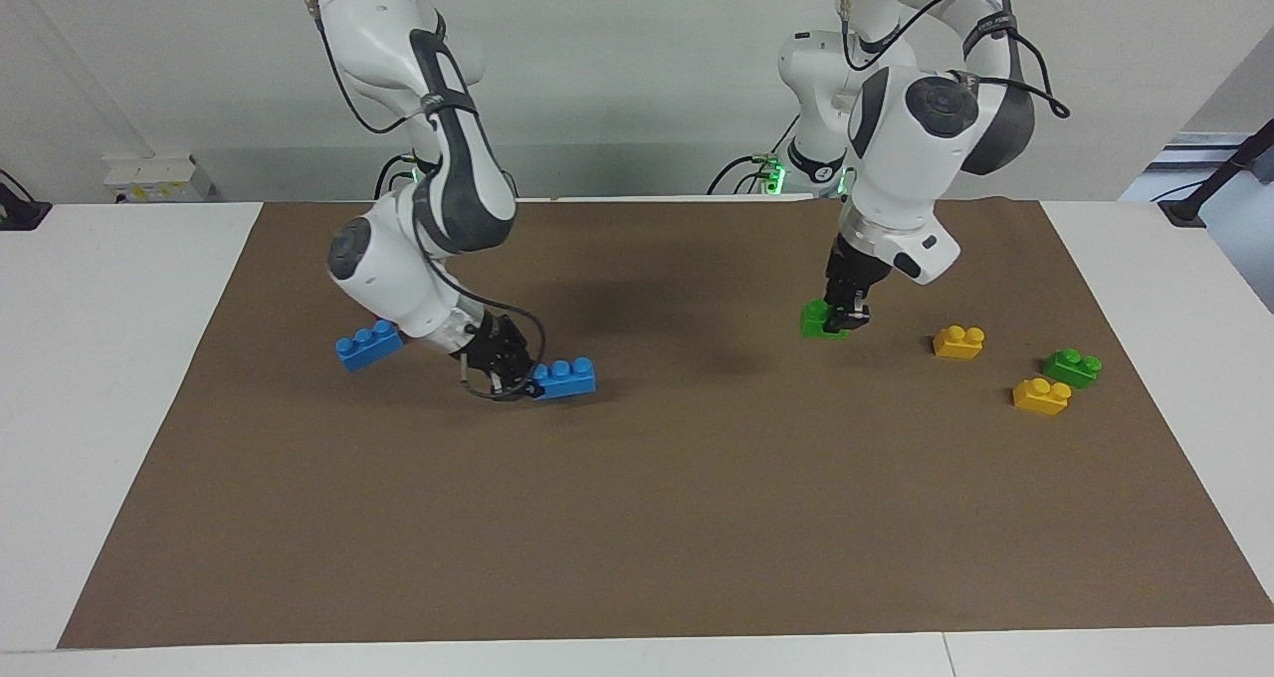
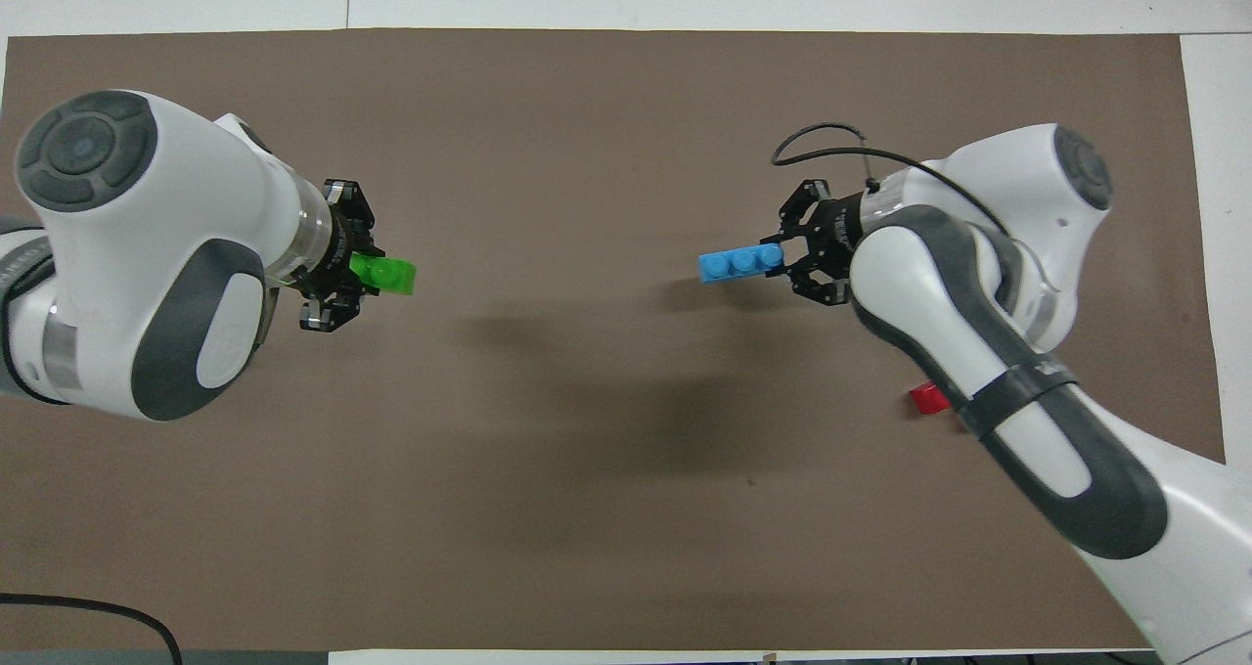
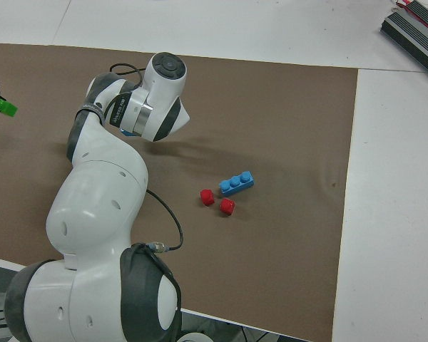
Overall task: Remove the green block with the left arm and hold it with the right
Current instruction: 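Pull the green brick away with the left gripper while the right gripper pulls blue, then set the green brick down with the left gripper while the right gripper sets blue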
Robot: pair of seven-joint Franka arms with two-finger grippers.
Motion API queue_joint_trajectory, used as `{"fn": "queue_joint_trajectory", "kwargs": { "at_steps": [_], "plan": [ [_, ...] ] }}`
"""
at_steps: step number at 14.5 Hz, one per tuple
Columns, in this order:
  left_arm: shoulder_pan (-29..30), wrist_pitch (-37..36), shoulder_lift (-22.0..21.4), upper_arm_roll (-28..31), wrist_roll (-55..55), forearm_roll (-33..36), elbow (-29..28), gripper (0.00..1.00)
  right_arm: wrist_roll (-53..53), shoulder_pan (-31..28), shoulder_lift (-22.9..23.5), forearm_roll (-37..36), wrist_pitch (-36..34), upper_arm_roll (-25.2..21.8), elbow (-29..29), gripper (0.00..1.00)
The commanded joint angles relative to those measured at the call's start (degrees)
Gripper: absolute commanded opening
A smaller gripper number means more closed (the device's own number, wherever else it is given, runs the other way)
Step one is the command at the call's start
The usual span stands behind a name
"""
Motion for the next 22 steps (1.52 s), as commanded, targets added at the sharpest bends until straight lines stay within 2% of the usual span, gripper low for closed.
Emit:
{"fn": "queue_joint_trajectory", "kwargs": {
  "at_steps": [1, 4, 7, 9, 12, 17, 18, 19, 20, 21, 22],
  "plan": [
    [5.70, -1.29, 0.61, -0.31, 12.35, -1.42, 1.19, 0.00, -8.72, -6.29, -0.78, -1.35, -2.90, 0.89, -1.35, 0.00],
    [11.41, 2.91, 2.80, -0.22, 21.94, -1.50, 0.75, 0.00, -16.45, -13.49, -1.31, -1.44, -5.44, 0.89, -4.26, 0.00],
    [15.02, 10.37, 8.34, -0.13, 28.10, -0.98, 0.92, 0.00, -22.79, -18.34, -0.79, -1.44, -5.72, 0.80, -5.67, 0.00],
    [17.40, 12.94, 11.67, -0.13, 31.97, -0.37, 1.53, 0.00, -24.65, -19.31, -0.69, -1.44, -5.54, 0.80, -6.98, 0.00],
    [17.85, 13.30, 18.79, -0.13, 34.26, -0.19, 8.11, 0.00, -25.80, -20.89, -0.61, -1.35, -4.75, 0.89, -8.04, 0.00],
    [20.22, 20.68, 23.64, -0.13, 37.34, 0.78, 8.04, 0.00, -25.71, -20.20, -0.69, -1.35, -2.56, 0.89, -9.27, 0.00],
    [20.22, 21.47, 23.73, -0.13, 37.35, 0.78, 7.95, 0.00, -25.80, -20.02, -0.69, -1.44, -1.94, 0.89, -9.36, 0.26],
    [20.13, 22.26, 23.73, -0.13, 37.35, 0.69, 7.43, 0.00, -25.80, -19.93, -0.69, -1.44, -1.85, 0.89, -9.28, 0.65],
    [20.05, 23.05, 23.65, -0.13, 37.96, 0.69, 6.29, 0.00, -25.71, -19.93, -0.78, -1.44, -1.76, 0.89, -9.28, 0.78],
    [19.70, 24.19, 23.64, -0.13, 38.92, 0.69, 5.85, 0.12, -25.80, -19.58, -0.69, -1.44, -1.76, 0.89, -9.10, 0.87],
    [19.43, 24.81, 23.64, -0.13, 39.19, 0.69, 5.50, 0.99, -25.71, -19.23, -0.69, -1.44, -1.85, 0.89, -8.84, 0.90]
  ]
}}
